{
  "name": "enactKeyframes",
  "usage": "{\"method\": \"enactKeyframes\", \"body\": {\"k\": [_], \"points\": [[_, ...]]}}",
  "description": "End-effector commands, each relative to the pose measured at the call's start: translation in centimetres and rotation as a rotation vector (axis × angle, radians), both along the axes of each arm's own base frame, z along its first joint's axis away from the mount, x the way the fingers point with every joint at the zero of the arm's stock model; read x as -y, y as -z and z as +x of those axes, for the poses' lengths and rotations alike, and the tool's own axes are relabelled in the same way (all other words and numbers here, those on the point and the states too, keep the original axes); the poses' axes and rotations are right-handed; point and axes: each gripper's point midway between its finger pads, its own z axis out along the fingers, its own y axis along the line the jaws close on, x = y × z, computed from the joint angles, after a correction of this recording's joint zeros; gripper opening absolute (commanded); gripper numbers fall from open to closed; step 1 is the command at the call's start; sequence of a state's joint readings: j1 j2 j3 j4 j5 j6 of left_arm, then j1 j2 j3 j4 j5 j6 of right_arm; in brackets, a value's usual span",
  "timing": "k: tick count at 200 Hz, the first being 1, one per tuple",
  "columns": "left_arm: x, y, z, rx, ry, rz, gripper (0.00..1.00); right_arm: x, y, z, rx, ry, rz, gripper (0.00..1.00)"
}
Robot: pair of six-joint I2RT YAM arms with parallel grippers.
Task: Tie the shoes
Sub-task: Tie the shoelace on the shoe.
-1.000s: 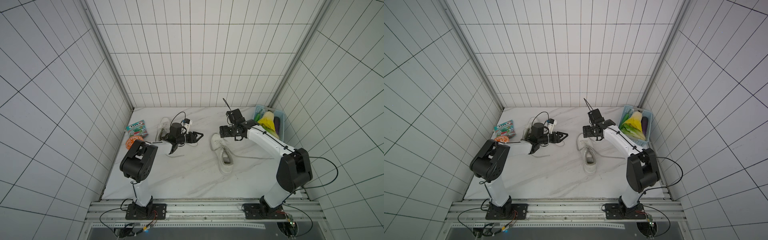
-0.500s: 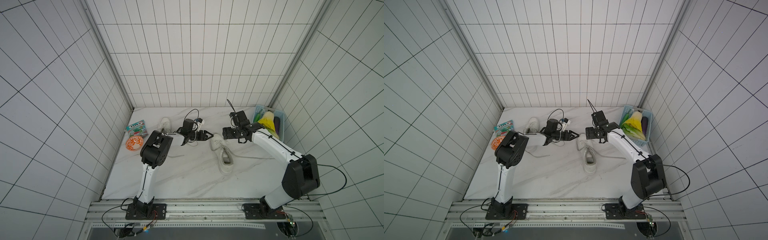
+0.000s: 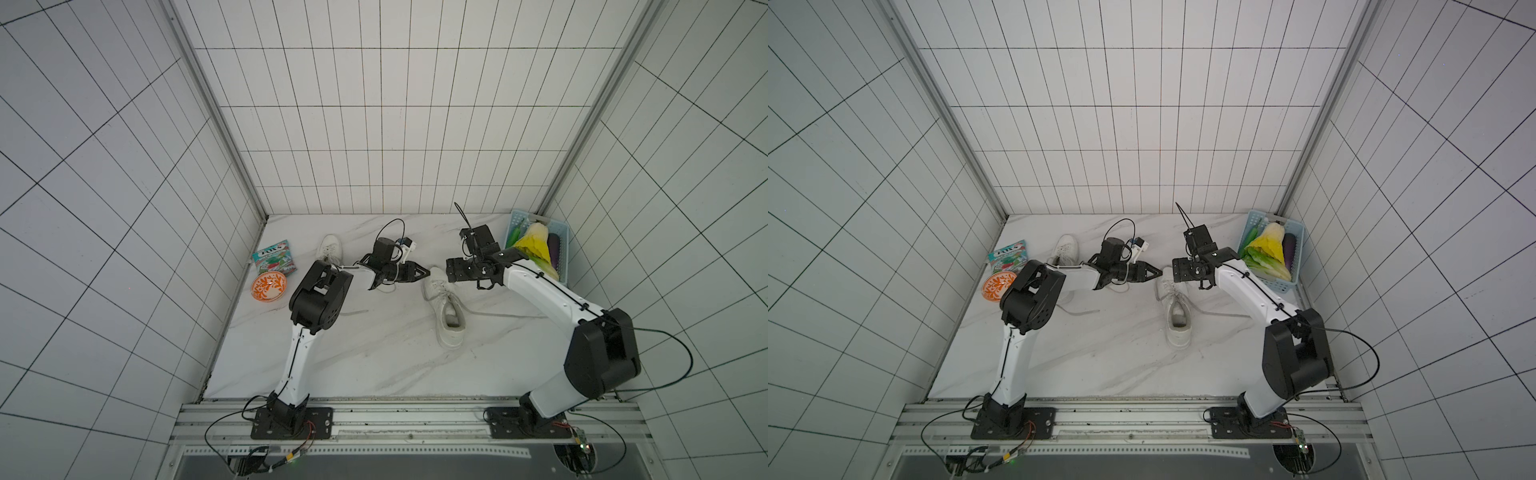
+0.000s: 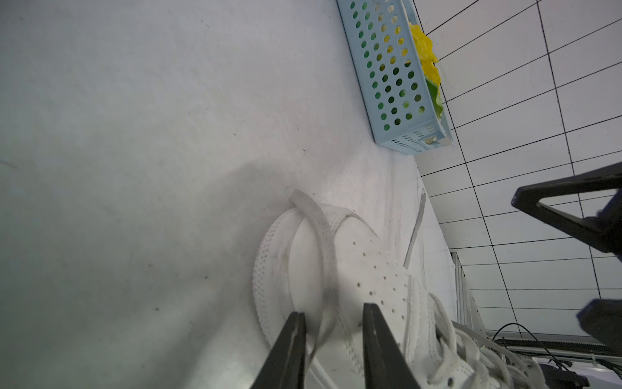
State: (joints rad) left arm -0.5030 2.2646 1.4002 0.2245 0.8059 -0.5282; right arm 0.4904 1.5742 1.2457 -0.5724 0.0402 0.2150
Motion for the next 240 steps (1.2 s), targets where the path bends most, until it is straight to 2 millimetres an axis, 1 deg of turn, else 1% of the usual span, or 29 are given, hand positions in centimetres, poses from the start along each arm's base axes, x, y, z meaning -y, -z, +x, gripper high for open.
{"method": "enactKeyframes", "body": {"k": [1, 17, 34, 62, 78, 101, 114, 136, 152, 184, 197, 206, 224, 231, 240], "points": [[0.5, 0.7, 0.0, 0.008, 0.015, 0.016, 0.26, 0.6, -0.7, -0.3, 0.023, 0.002, 0.002, 0.88], [0.6, 1.0, -0.1, 0.015, 0.016, 0.035, 0.21, 0.7, -0.6, -0.3, 0.023, 0.003, 0.000, 0.88], [0.7, 1.1, -0.2, 0.025, 0.020, 0.053, 0.14, 0.8, -0.6, -0.2, 0.025, 0.007, -0.005, 0.88], [0.8, 0.6, -0.3, 0.045, 0.030, 0.051, 0.00, 1.0, -0.8, -0.2, 0.031, 0.011, -0.007, 0.88], [0.8, -0.1, -0.4, 0.067, 0.030, 0.040, 0.00, 1.1, -1.0, -0.2, 0.037, 0.014, -0.005, 0.88], [0.4, -1.8, -0.3, 0.118, 0.017, 0.018, 0.00, 1.3, -1.4, -0.1, 0.049, 0.023, 0.001, 0.88], [-0.1, -2.8, -0.2, 0.149, -0.004, 0.010, 0.00, 1.5, -1.7, -0.1, 0.054, 0.026, 0.004, 0.88], [-1.6, -4.4, -0.1, 0.194, -0.045, -0.010, 0.00, 1.9, -2.0, -0.1, 0.065, 0.034, 0.003, 0.87], [-2.6, -5.5, -0.2, 0.217, -0.069, -0.024, 0.00, 2.7, -2.3, -0.1, 0.071, 0.053, 0.000, 0.88], [-4.1, -7.0, -1.2, 0.255, -0.106, -0.026, 0.00, 5.0, -2.0, -1.0, 0.024, 0.145, 0.110, 0.88], [-4.7, -7.7, -1.6, 0.271, -0.130, -0.034, 0.00, 6.6, -1.4, -1.6, 0.003, 0.213, 0.142, 0.89], [-5.1, -8.6, -2.0, 0.287, -0.146, -0.045, 0.00, 8.1, -0.8, -2.1, -0.012, 0.292, 0.162, 0.89], [-5.9, -10.0, -2.8, 0.314, -0.168, -0.052, 0.00, 11.3, 1.0, -3.6, -0.067, 0.501, 0.210, 0.90], [-6.1, -10.5, -3.1, 0.325, -0.176, -0.053, 0.00, 12.3, 1.9, -4.4, -0.103, 0.587, 0.219, 0.91], [-6.4, -11.0, -3.5, 0.333, -0.186, -0.055, 0.00, 13.1, 3.0, -5.5, -0.145, 0.674, 0.217, 0.91]]}}
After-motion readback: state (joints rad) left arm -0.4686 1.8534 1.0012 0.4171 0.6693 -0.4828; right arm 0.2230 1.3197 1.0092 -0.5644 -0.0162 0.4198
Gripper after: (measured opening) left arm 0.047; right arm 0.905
